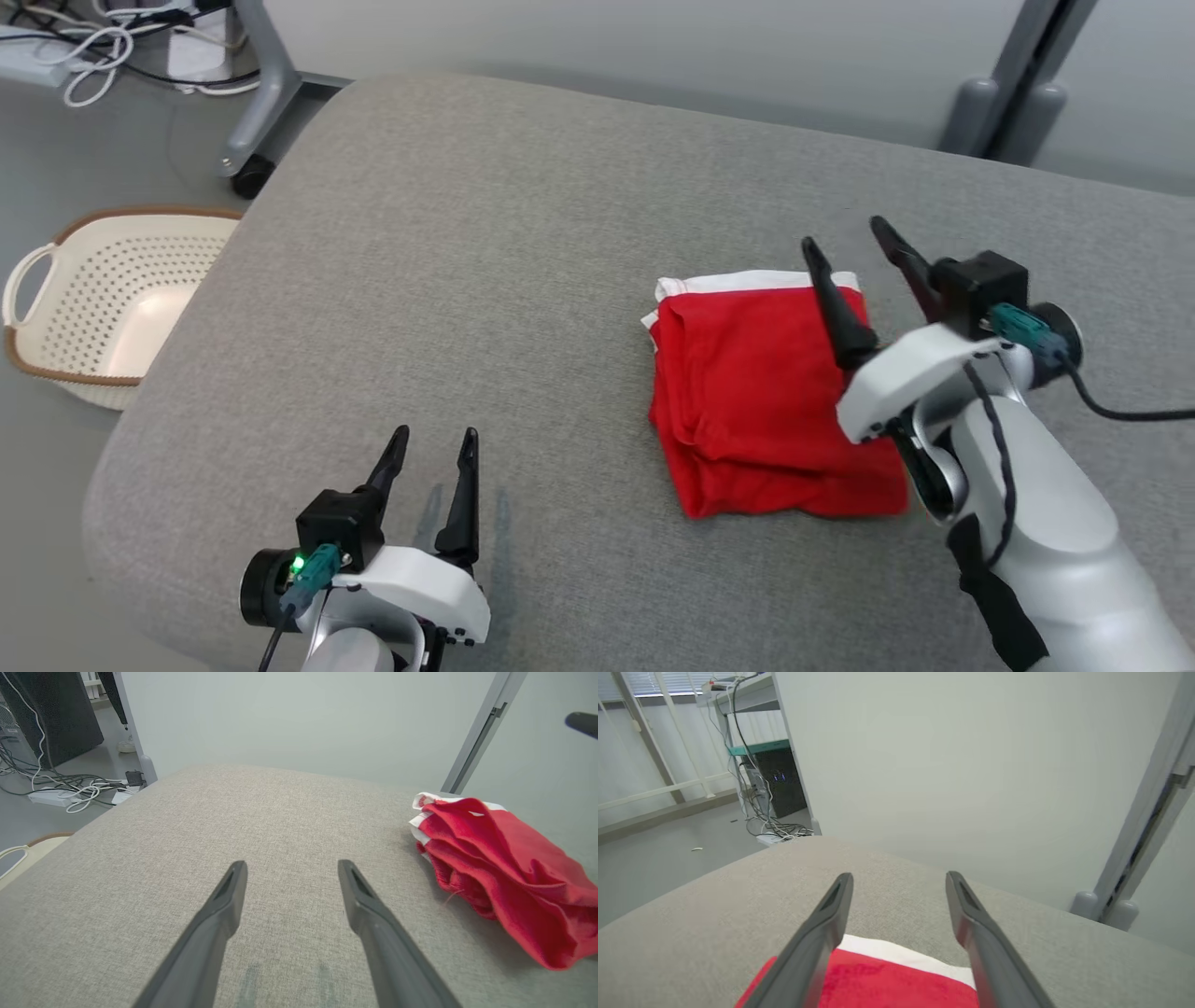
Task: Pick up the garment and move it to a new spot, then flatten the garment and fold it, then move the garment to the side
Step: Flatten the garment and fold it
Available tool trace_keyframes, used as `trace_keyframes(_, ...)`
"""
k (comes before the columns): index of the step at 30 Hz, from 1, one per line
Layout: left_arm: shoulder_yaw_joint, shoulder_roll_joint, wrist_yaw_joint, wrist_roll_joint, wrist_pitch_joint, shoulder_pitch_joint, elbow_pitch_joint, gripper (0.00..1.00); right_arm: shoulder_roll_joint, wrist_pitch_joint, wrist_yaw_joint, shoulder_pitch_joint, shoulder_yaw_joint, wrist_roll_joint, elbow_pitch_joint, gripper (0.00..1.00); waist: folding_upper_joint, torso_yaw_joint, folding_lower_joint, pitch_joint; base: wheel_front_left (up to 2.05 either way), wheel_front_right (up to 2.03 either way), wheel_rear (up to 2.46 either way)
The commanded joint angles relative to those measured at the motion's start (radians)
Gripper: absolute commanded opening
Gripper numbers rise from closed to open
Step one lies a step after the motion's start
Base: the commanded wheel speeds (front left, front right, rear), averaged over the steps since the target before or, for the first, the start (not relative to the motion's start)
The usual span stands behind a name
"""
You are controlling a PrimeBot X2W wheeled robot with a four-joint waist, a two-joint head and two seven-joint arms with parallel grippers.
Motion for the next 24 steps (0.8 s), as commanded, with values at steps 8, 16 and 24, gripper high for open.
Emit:
trace_keyframes(8,0.09,0.005,-0.005,0.046,-0.004,0.009,0.012,1.0,-0.002,-0.004,0.0,0.221,-0.256,-0.116,-0.157,1.0,0.0,-0.169,0.0,-0.047,0.0,0.0,0.0)
trace_keyframes(16,0.149,0.005,-0.016,0.087,-0.004,0.038,0.026,1.0,-0.001,-0.004,0.0,0.342,-0.299,-0.079,-0.197,1.0,0.0,-0.26,0.0,-0.098,0.0,0.0,0.0)
trace_keyframes(24,0.22,0.006,-0.018,0.117,-0.004,0.105,0.035,1.0,-0.002,-0.004,0.0,0.464,-0.26,-0.021,-0.206,1.0,0.0,-0.338,0.0,-0.166,0.0,0.0,0.0)
